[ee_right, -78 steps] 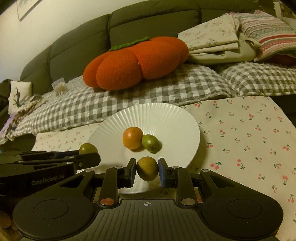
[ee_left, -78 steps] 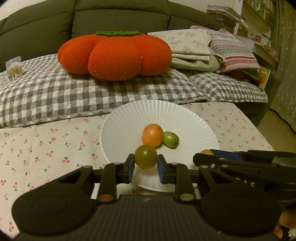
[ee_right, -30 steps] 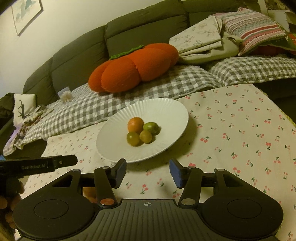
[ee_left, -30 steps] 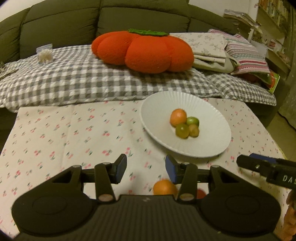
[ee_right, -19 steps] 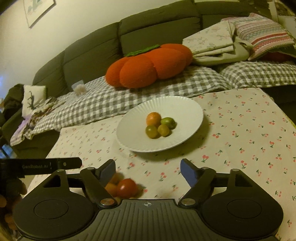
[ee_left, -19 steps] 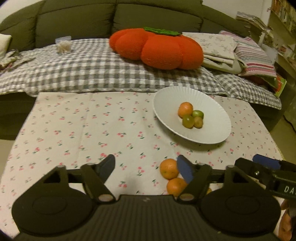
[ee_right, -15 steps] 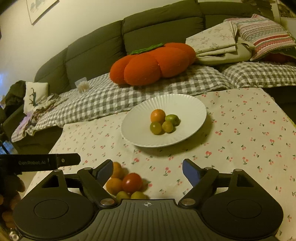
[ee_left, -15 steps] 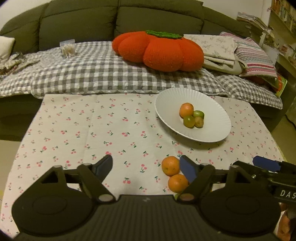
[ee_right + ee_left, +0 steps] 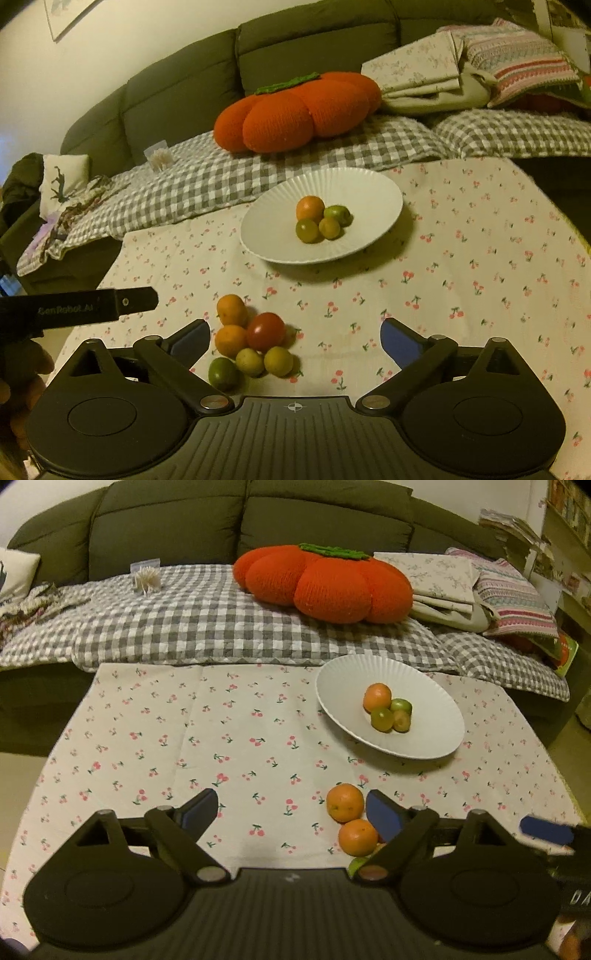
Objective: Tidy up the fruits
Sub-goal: 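Grasp a mandarin with the left tool while the right tool approaches the red tomato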
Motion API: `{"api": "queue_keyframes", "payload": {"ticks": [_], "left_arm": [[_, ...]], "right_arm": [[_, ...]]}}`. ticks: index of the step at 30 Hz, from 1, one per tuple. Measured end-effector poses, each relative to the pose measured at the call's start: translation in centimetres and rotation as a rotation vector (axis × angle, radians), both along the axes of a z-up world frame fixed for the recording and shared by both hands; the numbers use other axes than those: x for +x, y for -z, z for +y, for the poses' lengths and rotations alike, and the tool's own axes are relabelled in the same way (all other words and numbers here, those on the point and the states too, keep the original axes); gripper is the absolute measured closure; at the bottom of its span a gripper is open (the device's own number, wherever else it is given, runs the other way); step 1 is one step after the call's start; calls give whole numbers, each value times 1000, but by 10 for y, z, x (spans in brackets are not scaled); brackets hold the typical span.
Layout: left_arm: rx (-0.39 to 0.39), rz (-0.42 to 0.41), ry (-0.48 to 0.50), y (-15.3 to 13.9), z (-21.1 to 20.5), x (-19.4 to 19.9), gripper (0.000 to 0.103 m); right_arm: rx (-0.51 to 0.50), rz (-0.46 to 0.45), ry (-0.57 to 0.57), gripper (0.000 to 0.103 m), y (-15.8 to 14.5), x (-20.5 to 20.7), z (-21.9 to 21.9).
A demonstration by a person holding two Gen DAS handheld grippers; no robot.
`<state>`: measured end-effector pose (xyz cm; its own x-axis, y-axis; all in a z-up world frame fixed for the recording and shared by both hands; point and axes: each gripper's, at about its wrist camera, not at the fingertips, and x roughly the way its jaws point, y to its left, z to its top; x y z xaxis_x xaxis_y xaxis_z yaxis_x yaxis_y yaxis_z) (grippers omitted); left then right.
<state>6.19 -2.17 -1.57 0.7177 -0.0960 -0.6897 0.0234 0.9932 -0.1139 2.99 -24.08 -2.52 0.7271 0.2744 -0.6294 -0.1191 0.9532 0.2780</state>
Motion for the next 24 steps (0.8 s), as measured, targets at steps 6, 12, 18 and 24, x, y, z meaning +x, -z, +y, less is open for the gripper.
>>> {"api": "queue_keyframes", "payload": {"ticks": [6,12,18,24], "left_arm": [[-19,13,-20,11,-3,11,16],[-17,22,-14,19,-11,23,18],[-27,48,-8,32,-17,36,22],[-76,69,-18,45,-15,48,27]], "right_arm": [[56,37,11,3,15,5,-2],[105,45,53,3,24,11,-12],[138,48,79,3,32,17,-18],[154,44,74,3,37,25,-17]]}}
